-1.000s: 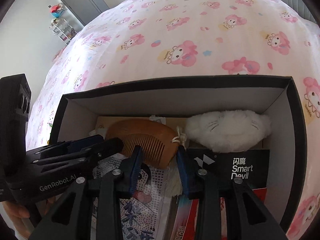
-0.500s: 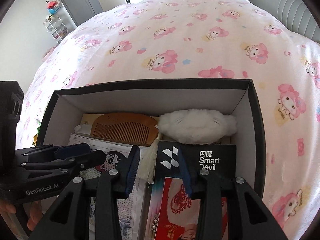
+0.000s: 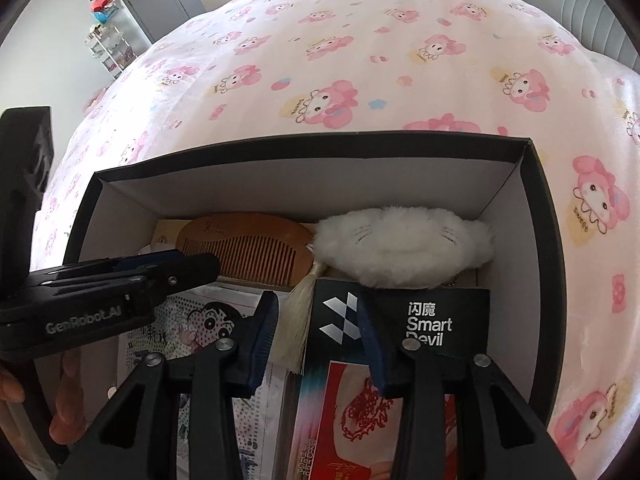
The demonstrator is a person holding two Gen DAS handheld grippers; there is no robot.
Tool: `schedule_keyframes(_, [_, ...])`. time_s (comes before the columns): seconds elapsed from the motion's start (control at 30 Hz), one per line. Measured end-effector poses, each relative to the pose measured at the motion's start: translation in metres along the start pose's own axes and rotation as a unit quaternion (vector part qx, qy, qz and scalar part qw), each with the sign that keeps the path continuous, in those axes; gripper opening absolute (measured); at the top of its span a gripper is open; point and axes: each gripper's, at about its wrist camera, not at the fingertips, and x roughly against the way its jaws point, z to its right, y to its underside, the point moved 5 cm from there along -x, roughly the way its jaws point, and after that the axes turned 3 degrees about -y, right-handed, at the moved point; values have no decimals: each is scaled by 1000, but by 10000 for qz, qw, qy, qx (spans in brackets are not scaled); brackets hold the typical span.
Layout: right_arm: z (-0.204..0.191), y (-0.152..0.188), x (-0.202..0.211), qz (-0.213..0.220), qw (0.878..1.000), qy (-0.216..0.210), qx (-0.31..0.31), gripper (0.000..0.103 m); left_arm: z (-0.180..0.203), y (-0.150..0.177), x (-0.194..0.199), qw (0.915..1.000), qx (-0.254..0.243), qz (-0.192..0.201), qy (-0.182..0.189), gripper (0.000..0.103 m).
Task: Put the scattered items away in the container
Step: 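Withdraw the left gripper up out of the box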
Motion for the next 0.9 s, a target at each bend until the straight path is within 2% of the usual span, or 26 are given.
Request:
schedule_keyframes(0.13, [-1, 1, 18, 273, 9995, 133, -74, 37, 11, 15, 34, 9988, -47, 412, 244, 46])
schedule_keyframes(0.3, [-22, 7, 56, 749, 9965, 335, 175, 39, 20, 33, 73, 9962, -256, 811, 176, 46])
schedule_keyframes(0.43, [-36, 26, 88, 1050, 9938, 318, 205, 39, 23, 53, 101, 9946, -449, 915, 200, 46])
schedule_keyframes(0.63, [-60, 61, 124, 1261, 9910, 342, 274, 39, 24, 97, 138, 9923, -660, 1017, 259, 46])
schedule_keyframes(0.9, [-87, 105, 147, 1258, 9909, 322, 357, 39, 14, 138, 168, 9897, -843, 1159, -60, 45])
